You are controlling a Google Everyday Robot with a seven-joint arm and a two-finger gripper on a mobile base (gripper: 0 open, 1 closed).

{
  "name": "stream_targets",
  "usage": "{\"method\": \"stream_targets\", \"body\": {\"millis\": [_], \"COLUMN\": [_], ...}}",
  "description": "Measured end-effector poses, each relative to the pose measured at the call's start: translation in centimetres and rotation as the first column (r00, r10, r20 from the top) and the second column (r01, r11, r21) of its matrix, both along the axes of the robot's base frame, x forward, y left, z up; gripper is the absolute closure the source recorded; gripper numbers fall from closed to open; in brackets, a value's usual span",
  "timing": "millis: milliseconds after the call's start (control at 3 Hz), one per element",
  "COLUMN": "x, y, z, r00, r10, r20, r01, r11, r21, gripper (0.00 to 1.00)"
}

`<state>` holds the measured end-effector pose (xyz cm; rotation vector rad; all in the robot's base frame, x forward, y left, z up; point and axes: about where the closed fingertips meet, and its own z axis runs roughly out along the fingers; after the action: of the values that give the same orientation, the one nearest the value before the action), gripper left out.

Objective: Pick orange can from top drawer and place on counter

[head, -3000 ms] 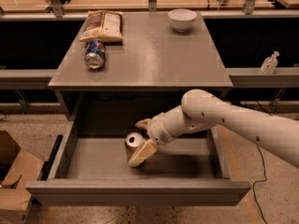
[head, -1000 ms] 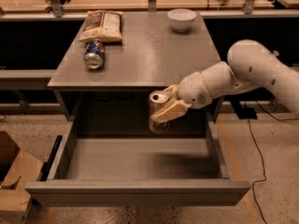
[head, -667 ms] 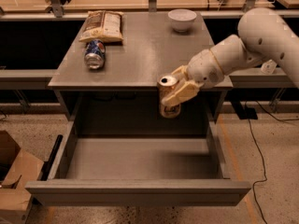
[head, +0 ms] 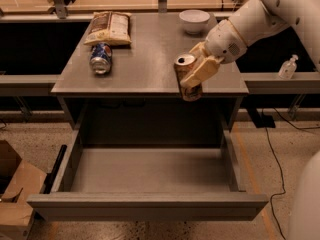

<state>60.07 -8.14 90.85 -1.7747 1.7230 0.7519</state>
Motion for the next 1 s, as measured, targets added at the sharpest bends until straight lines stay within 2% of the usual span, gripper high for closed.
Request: {"method": "stream_targets", "body": {"millis": [333, 667, 1000], "x": [0.2, 1.0, 3.3], "y": [-0.1, -1.0, -2.3], "z": [-0.4, -0.3, 0.5], "r00": [0.9978, 0.982, 0.9421], "r10": [-0.066, -0.184, -0.32], "r20": [0.008, 0.045, 0.099], "r01": [0.066, 0.181, 0.309], "r11": [0.998, 0.982, 0.944], "r21": [0.02, 0.049, 0.116], "gripper": [1.0, 1.0, 1.0]}}
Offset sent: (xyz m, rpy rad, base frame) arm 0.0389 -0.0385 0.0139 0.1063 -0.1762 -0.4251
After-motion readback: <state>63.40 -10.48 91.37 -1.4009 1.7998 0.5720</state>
